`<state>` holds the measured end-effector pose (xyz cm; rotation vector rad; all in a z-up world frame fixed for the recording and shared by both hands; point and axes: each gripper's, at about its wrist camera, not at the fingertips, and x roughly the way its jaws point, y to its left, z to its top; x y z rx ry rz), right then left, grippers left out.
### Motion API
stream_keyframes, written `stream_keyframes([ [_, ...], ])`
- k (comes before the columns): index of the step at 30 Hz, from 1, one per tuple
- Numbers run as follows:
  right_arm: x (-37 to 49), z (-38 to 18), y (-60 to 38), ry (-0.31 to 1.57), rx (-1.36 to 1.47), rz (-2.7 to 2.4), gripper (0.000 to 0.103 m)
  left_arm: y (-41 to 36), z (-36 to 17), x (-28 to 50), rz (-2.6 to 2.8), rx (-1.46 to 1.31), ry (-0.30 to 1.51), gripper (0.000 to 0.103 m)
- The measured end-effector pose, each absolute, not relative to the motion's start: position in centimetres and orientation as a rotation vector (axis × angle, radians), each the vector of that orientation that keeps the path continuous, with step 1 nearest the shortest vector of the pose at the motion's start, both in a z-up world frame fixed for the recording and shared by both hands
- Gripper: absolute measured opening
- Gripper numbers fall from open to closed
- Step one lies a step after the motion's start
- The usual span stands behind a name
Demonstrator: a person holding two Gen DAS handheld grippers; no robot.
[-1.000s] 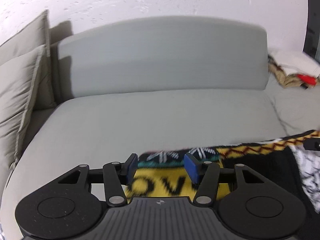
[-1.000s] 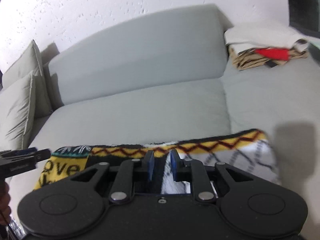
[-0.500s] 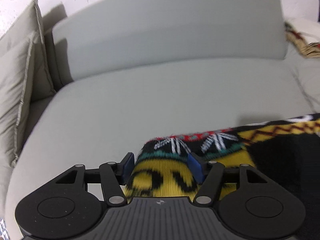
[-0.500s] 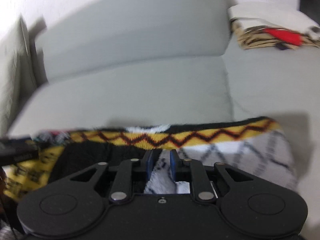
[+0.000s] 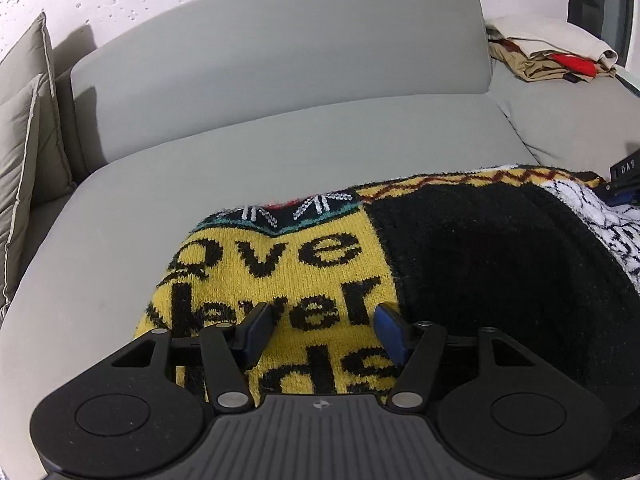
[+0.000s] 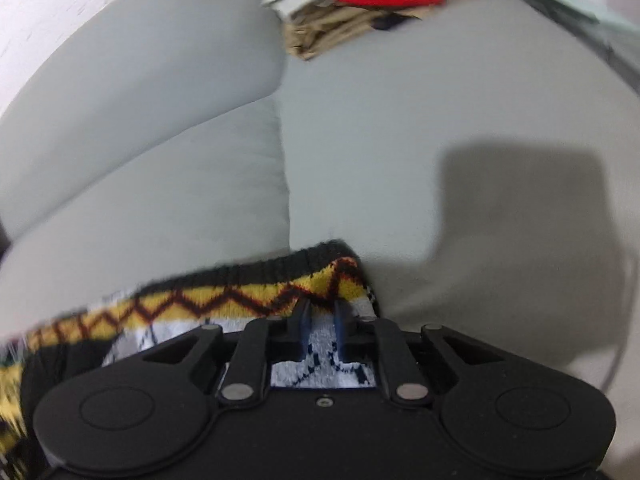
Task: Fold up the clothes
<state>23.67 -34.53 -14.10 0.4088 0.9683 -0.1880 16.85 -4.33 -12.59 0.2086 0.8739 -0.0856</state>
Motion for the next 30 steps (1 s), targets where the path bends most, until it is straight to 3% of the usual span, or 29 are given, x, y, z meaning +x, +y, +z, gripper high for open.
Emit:
stream_keyframes([
  [4, 22.7, -11.8, -33.8, 0.973, 0.378, -0.176, 0.012, -3.9, -11.3, 15.9, -0.097, 0.208, 0.887, 0.061],
  [8, 17.1, -7.9, -33.1, 0.919, 0.392, -0.109, 0.023, -2.3, -9.3, 12.4, -0.102, 0.185, 0.854, 0.06],
  [12, 12.1, -4.9, -32.6, 0.938, 0.358, -0.042, 0.024, 0.9, -8.0, 8.9, -0.038, 0.177, 0.814, 0.06],
  [16, 10.1, -5.7, -31.9, 1.002, 0.301, -0.051, 0.024, 3.9, -9.2, 8.6, 0.043, 0.15, 0.887, 0.045],
  [18, 10.5, -7.3, -31.1, 1.048, 0.237, -0.088, 0.022, 4.5, -10.7, 9.5, 0.033, 0.124, 0.956, 0.046],
  [22, 11.5, -10.3, -30.1, 1.116, 0.185, -0.152, 0.033, 5.7, -12.6, 10.7, 0.03, 0.027, 1.008, 0.059],
  [23, 11.8, -10.9, -29.9, 1.126, 0.194, -0.166, 0.033, 6.2, -12.9, 10.7, 0.033, -0.001, 1.013, 0.068],
  [25, 12.2, -10.7, -29.5, 1.138, 0.173, -0.173, 0.033, 6.9, -12.9, 10.2, 0.035, -0.04, 1.002, 0.072],
  [27, 11.4, -9.7, -29.9, 1.118, 0.193, -0.16, 0.033, 7.5, -12.7, 9.6, 0.037, -0.072, 0.987, 0.07],
  [30, 10.3, -8.2, -30.4, 1.088, 0.224, -0.139, 0.033, 7.3, -10.5, 7.3, 0.019, -0.062, 0.924, 0.056],
])
